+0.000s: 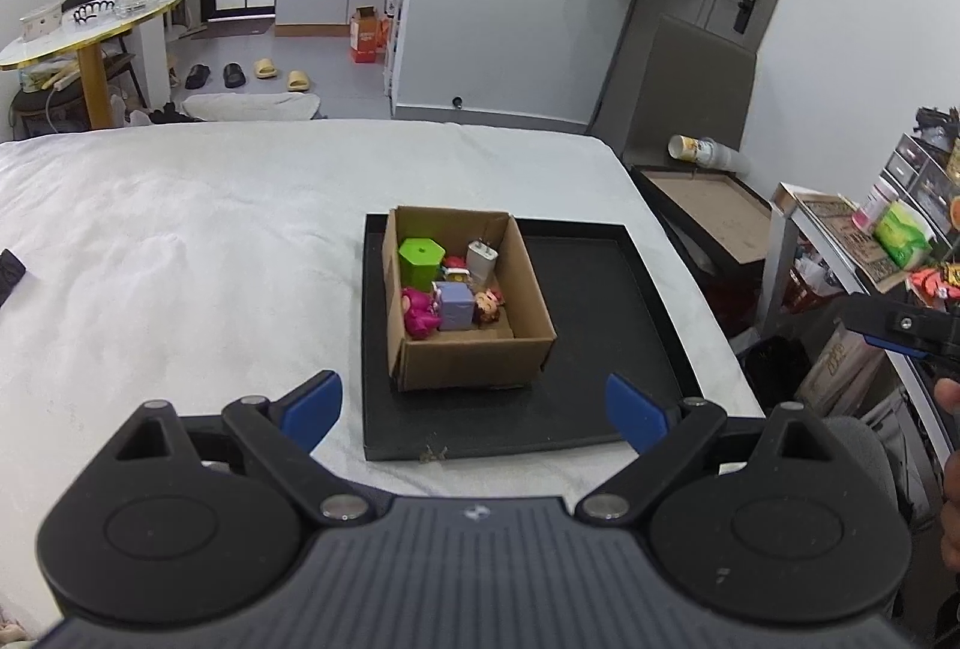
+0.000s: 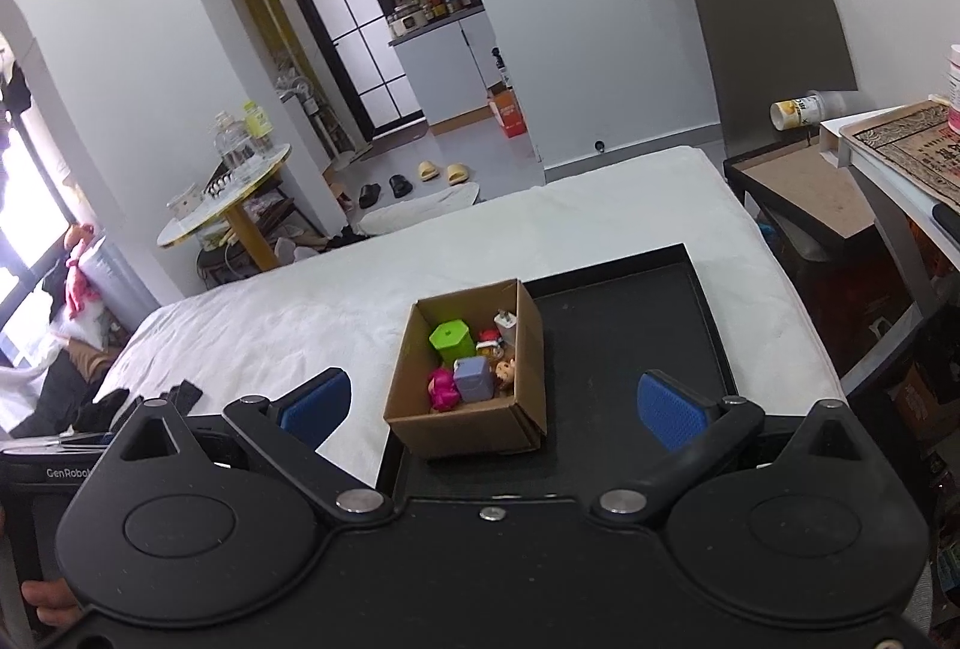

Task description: Organize rigid objects

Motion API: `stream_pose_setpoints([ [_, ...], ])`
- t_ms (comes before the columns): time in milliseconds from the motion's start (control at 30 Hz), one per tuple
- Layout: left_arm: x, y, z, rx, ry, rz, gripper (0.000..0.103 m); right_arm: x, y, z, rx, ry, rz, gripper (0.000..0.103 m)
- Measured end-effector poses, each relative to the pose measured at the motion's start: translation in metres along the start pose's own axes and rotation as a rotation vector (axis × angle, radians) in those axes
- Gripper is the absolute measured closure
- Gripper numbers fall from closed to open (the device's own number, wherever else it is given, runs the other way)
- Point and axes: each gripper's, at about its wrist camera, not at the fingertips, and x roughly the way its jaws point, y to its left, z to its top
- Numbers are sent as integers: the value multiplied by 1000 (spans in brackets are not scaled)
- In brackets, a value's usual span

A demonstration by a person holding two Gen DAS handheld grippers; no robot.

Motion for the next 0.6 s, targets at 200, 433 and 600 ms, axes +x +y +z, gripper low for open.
stream_pose_setpoints([
  [200, -1, -3, -7, 16, 10, -13, 9, 1, 2, -8, -16, 23, 2, 0],
  [433, 2, 0, -10, 0, 22, 1, 9, 2, 4, -11, -26, 34, -1, 0],
  [600, 3, 4, -11, -11, 29, 5, 9, 2, 5, -13, -26, 37, 5, 0],
])
